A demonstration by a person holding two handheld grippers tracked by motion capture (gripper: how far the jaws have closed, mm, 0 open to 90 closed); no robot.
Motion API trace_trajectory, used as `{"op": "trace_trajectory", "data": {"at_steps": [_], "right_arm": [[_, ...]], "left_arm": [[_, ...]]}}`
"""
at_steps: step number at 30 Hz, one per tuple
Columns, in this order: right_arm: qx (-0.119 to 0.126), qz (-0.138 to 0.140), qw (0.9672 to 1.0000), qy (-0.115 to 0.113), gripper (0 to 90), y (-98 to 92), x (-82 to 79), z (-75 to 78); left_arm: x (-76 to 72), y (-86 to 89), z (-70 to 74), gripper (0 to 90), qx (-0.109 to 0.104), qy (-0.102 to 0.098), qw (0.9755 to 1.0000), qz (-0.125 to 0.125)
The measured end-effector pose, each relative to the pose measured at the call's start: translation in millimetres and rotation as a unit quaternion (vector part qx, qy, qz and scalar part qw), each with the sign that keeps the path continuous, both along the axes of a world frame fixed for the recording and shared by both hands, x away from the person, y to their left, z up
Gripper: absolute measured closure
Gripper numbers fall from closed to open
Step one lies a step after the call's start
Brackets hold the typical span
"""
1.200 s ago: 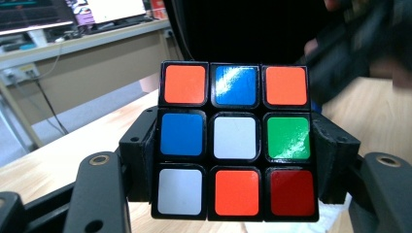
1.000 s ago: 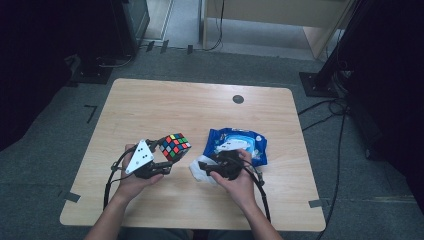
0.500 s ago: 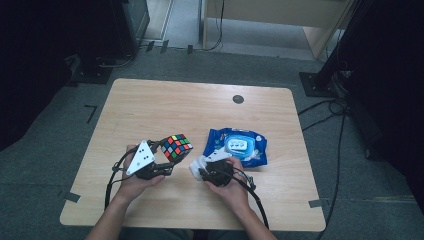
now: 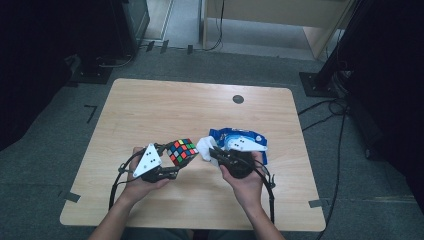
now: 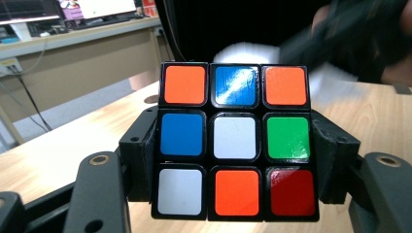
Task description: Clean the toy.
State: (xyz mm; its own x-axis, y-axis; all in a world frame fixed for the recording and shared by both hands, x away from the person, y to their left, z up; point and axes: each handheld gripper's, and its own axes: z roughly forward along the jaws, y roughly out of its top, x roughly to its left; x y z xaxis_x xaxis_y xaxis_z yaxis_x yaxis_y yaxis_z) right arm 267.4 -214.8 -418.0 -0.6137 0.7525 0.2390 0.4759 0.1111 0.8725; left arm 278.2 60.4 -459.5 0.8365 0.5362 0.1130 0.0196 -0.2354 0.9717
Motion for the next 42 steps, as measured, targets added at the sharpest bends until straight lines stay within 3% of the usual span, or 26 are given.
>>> {"op": "trace_trajectory", "data": {"at_steps": [5, 9, 18, 24, 32, 36, 42], "right_arm": [[0.047, 0.028, 0.9981, -0.029, 84.0, 4.3, -16.7, 24.0], [0.048, 0.046, 0.9968, -0.044, 83.9, 13.3, -23.4, 28.0], [0.036, 0.048, 0.9973, -0.042, 83.7, 22.8, -22.3, 17.8], [0.025, 0.028, 0.9988, -0.032, 83.6, 16.9, -13.8, 6.9], [0.007, -0.010, 0.9999, 0.001, 83.4, 3.1, 1.4, -11.8], [0.014, -0.007, 0.9998, -0.013, 83.1, 2.3, -3.7, -0.5], [0.043, 0.034, 0.9976, -0.043, 83.1, 14.5, -21.5, 22.1]], "left_arm": [[-5.9, -13.5, -3.2, 34.2, 0.006, 0.001, 0.9998, -0.017], [-12.3, -22.3, -1.8, 34.2, 0.007, -0.004, 0.9995, -0.032], [-14.6, -21.9, 2.4, 34.2, -0.003, -0.005, 0.9993, -0.037], [-14.1, -19.9, 3.9, 34.2, -0.008, -0.003, 0.9994, -0.035], [-12.4, -16.1, 6.2, 34.2, -0.015, -0.004, 0.9994, -0.032], [-11.1, -17.8, 1.6, 34.2, 0.001, -0.003, 0.9996, -0.027], [-13.7, -23.8, -0.2, 34.2, 0.008, -0.004, 0.9994, -0.032]]}}
